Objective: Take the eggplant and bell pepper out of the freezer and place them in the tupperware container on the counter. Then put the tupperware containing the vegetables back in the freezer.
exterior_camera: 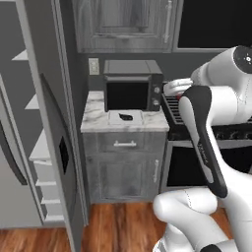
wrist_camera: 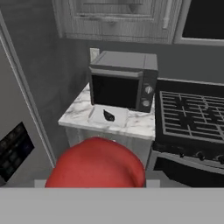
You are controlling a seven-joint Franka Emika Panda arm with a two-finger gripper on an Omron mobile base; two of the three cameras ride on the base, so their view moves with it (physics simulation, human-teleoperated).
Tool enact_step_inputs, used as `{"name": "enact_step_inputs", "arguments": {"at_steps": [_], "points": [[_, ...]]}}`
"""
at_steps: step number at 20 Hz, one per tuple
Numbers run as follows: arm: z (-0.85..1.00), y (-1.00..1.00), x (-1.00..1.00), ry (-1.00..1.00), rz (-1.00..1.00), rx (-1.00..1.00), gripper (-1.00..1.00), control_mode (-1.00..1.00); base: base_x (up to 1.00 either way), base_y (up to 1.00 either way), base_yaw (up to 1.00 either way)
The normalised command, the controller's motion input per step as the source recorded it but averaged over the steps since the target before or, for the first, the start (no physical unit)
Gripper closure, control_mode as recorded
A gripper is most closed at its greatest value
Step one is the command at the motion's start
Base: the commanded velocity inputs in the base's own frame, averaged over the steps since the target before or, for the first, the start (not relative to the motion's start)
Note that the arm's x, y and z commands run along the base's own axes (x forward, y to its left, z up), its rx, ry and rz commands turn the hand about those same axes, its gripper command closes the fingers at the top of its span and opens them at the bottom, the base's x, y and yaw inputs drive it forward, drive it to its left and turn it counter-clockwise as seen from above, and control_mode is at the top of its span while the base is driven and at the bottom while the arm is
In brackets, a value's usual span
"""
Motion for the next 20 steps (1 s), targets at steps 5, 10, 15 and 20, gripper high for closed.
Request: {"name": "enact_step_inputs", "arguments": {"at_steps": [5, 10, 15, 20], "points": [[0.00, 0.00, 0.00, 0.00, 0.00, 0.00, 1.00, 1.00, 0.69, 0.07, 0.02], [0.00, 0.00, 0.00, 0.00, 0.00, 0.00, 1.00, 1.00, 0.56, 0.04, 0.00], [0.00, 0.00, 0.00, 0.00, 0.00, 0.00, 1.00, 1.00, 0.63, 0.00, 0.00], [0.00, 0.00, 0.00, 0.00, 0.00, 0.00, 1.00, 1.00, 0.52, 0.00, 0.00]]}}
